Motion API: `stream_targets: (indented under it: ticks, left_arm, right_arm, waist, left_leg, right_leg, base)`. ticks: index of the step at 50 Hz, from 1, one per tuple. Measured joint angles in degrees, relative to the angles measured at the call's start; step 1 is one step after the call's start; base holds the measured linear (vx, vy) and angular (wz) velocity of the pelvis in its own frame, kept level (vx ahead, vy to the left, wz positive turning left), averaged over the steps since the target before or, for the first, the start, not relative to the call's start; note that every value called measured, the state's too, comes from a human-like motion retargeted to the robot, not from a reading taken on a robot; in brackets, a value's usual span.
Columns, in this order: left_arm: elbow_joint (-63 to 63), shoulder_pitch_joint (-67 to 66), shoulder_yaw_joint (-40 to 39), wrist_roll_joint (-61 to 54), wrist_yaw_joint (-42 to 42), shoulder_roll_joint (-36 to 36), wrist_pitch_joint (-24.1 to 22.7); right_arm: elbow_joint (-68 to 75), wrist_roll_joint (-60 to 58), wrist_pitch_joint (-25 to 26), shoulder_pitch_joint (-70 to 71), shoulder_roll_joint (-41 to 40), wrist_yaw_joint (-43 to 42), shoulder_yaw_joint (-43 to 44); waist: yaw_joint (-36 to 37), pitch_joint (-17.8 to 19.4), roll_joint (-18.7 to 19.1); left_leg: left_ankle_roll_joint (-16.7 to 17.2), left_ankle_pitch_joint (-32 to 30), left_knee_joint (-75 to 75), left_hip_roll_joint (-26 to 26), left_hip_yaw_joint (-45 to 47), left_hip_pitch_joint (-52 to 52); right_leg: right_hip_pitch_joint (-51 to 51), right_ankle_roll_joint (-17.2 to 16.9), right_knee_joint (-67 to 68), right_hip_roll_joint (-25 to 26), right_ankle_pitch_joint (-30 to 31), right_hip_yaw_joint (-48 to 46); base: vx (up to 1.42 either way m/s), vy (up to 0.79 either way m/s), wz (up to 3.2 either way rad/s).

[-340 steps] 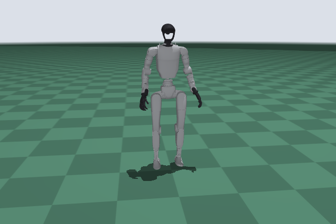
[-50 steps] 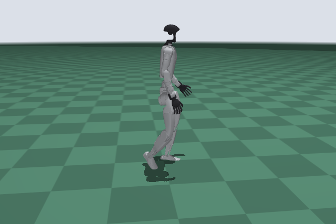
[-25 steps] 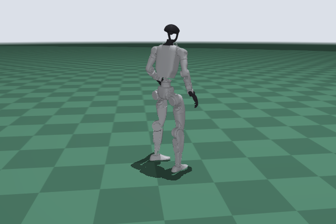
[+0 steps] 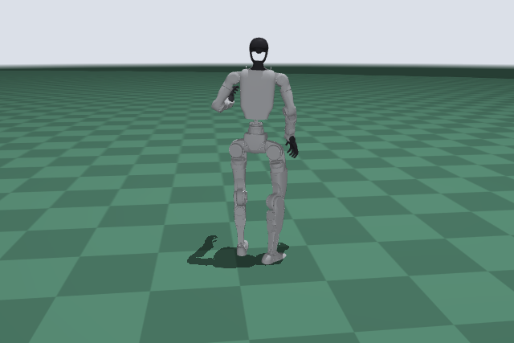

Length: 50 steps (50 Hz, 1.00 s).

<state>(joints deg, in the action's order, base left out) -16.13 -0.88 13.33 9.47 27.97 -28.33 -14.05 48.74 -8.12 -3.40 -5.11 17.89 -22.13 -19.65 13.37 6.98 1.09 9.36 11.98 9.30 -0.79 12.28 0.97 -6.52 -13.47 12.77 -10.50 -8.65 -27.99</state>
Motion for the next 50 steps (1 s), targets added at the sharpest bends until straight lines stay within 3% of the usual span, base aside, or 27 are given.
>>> stream_targets:
  ticks: [3,5,7,10,13,16,18,26,29,33,39,50]
  left_arm:
    - [-1.7,6.8,2.1,3.9,2.4,-2.9,1.0]
    - [-2.6,12.5,4.4,6.5,3.3,-4.8,1.9]
    - [-2.7,19.9,7.5,8.8,3.3,-5.7,3.3]
    - [-2.0,33.2,12.2,11.6,-0.2,-7.5,5.1]
    - [-0.1,47.8,17.9,11.7,-5.1,-9.2,6.6]
    - [4.1,62.4,24.7,14.3,-9.3,-11.3,8.4]
    - [8.1,71.6,30.3,17.2,-11.3,-13.0,9.6]
    - [34.3,100.5,62.1,23.3,-12.3,-17.0,11.2]
    - [45.9,103.4,66.9,26.0,-11.7,-18.3,11.0]
    - [62.9,101.9,66.9,29.6,-7.8,-21.5,11.7]
    - [84.0,96.4,66.9,34.8,-8.5,-29.5,11.8]
    - [90.6,89.3,66.9,37.3,-9.3,-43.2,10.9]
  right_arm:
    - [-2.9,-0.8,-0.3,-0.1,0.2,-0.4,-0.8]
    - [-4.9,-0.7,-0.5,-1.0,0.3,0.2,-1.1]
    - [-6.6,-0.6,-0.4,-1.5,0.5,0.0,-1.6]
    - [-8.1,-0.2,0.0,-2.0,1.0,2.2,-2.4]
    - [-8.5,0.9,0.7,-2.3,1.8,5.7,-3.3]
    - [-8.5,2.8,2.1,-2.5,2.5,7.7,-3.6]
    - [-8.4,3.8,2.7,-2.9,3.2,8.0,-3.1]
    - [-3.8,9.6,2.9,-2.0,6.7,10.6,-3.3]
    - [-1.7,12.7,2.5,-1.2,8.7,9.9,-2.7]
    - [1.2,18.0,1.6,0.8,13.0,7.9,-3.4]
    - [3.0,17.2,1.2,2.4,15.4,8.6,-5.0]
    - [2.9,15.0,0.8,-3.4,13.2,9.4,-2.4]
  waist:
    - [-2.1,1.3,0.6]
    - [-3.8,1.7,0.2]
    - [-6.8,2.4,0.5]
    - [-10.7,3.2,0.7]
    - [-14.1,3.7,0.7]
    - [-17.7,3.5,0.5]
    - [-19.0,2.7,0.6]
    - [-24.3,-1.0,4.0]
    - [-26.2,-1.7,6.4]
    - [-29.7,-1.5,9.8]
    - [-32.2,-0.8,11.5]
    - [-28.7,-1.4,9.5]
  left_leg:
    - [0.2,0.0,-0.1,0.5,-2.9,-0.9]
    - [-0.2,0.1,-0.1,0.3,-4.9,-1.1]
    - [-0.2,-0.6,-0.4,0.1,-7.7,-1.3]
    - [-0.5,-1.1,-0.5,-0.3,-11.0,-1.6]
    - [-0.7,-1.2,-1.3,-1.0,-13.0,-2.6]
    - [-0.8,-1.5,-2.1,-2.5,-14.7,-3.5]
    - [-0.4,-1.0,-1.9,-2.9,-14.7,-3.7]
    - [-0.2,0.0,-0.8,-2.1,-13.8,-3.3]
    - [-0.2,0.8,1.0,-1.6,-12.9,-2.1]
    - [-0.7,1.6,3.2,-1.6,-10.0,0.0]
    - [0.5,0.1,2.8,0.1,-5.1,1.6]
    - [0.9,-0.4,-0.6,1.2,-4.2,-0.5]
  right_leg:
    - [3.7,3.5,11.0,-1.2,-1.1,0.9]
    - [8.7,3.8,19.3,-1.1,-2.2,5.8]
    - [11.8,2.6,20.3,2.3,-2.3,12.8]
    - [14.6,1.5,17.0,5.3,-2.3,17.7]
    - [15.0,1.8,9.8,5.2,-1.9,16.3]
    - [14.0,1.0,2.4,6.0,4.0,18.6]
    - [14.9,-0.4,3.0,6.2,6.4,19.9]
    - [14.0,-1.5,0.8,7.2,6.9,20.0]
    - [13.5,-1.5,-1.3,7.8,7.5,20.3]
    - [11.7,-1.5,-5.6,7.2,8.6,20.4]
    - [11.1,-1.5,-7.3,8.3,8.9,21.8]
    - [9.7,-1.5,-9.6,9.8,8.7,22.2]
  base:
    - [0.09,0.06,0.87]
    - [0.08,0.03,0.98]
    - [0.07,0.01,1.18]
    - [0.08,-0.01,1.01]
    - [0.12,-0.04,0.69]
    - [0.16,-0.05,0.52]
    - [0.2,-0.08,0.04]
    - [0.19,-0.08,-0.15]
    - [0.13,-0.06,-0.07]
    - [0.09,-0.01,0.15]
    - [0.07,-0.04,-0.28]
    - [0.06,-0.03,-0.08]
